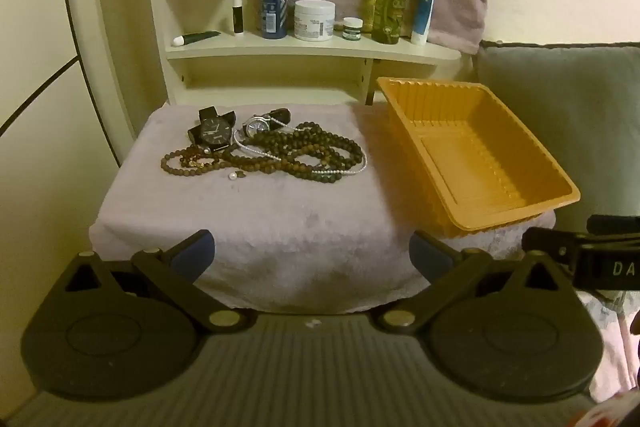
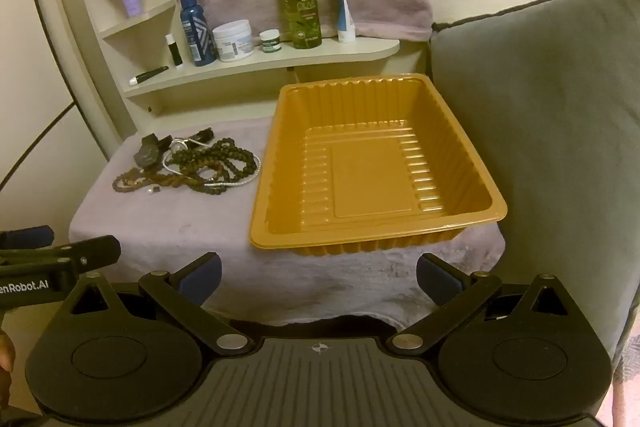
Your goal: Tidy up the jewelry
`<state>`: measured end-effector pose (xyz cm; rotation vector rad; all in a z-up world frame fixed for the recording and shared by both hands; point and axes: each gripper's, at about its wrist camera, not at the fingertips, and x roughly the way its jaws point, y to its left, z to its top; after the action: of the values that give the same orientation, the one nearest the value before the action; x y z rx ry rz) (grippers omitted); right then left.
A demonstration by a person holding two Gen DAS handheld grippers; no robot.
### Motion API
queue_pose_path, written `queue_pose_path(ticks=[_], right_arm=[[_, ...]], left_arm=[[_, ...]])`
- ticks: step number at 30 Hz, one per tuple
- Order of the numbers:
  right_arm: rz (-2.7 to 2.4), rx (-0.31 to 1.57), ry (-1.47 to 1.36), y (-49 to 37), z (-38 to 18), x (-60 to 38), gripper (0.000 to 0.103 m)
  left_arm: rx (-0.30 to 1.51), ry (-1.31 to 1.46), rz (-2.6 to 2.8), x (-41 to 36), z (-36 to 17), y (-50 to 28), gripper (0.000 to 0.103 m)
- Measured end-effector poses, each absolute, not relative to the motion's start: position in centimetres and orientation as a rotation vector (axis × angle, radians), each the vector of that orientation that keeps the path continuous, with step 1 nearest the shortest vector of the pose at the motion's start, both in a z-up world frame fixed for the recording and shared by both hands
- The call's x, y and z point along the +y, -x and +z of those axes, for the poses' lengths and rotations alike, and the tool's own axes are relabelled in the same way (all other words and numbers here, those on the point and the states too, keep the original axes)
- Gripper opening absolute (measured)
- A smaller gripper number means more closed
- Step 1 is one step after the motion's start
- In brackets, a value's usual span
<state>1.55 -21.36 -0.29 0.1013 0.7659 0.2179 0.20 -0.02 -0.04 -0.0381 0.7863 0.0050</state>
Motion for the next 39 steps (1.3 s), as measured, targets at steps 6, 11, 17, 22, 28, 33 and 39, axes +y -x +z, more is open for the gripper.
queue_pose_path(ticks=[6, 11, 17, 22, 28, 33, 39], right_arm=[[0.22, 0.767, -0.108, -1.5, -0.3, -21.4, 0.103], [0.221, 0.767, -0.107, -1.5, -0.3, -21.3, 0.103], [0.221, 0.766, -0.11, -1.5, -0.4, -21.5, 0.103], [0.221, 0.765, -0.111, -1.5, -0.3, -21.5, 0.103], [0.221, 0.764, -0.111, -1.5, -0.3, -21.5, 0.103], [0.221, 0.763, -0.112, -1.5, -0.3, -21.5, 0.103], [0.221, 0.763, -0.113, -1.5, -0.3, -21.5, 0.103]], left_arm=[[0.773, 0.06, 0.01, 0.7, 0.6, -0.2, 0.103], [0.764, 0.06, 0.008, 0.6, 0.3, 0.0, 0.103], [0.76, 0.054, 0.012, 0.4, 0.3, 0.0, 0.103], [0.761, 0.054, 0.01, 0.4, 0.3, 0.0, 0.103], [0.762, 0.053, 0.009, 0.3, 0.4, 0.0, 0.103], [0.762, 0.053, 0.008, 0.3, 0.4, 0.0, 0.103], [0.761, 0.054, 0.009, 0.3, 0.3, 0.0, 0.103]])
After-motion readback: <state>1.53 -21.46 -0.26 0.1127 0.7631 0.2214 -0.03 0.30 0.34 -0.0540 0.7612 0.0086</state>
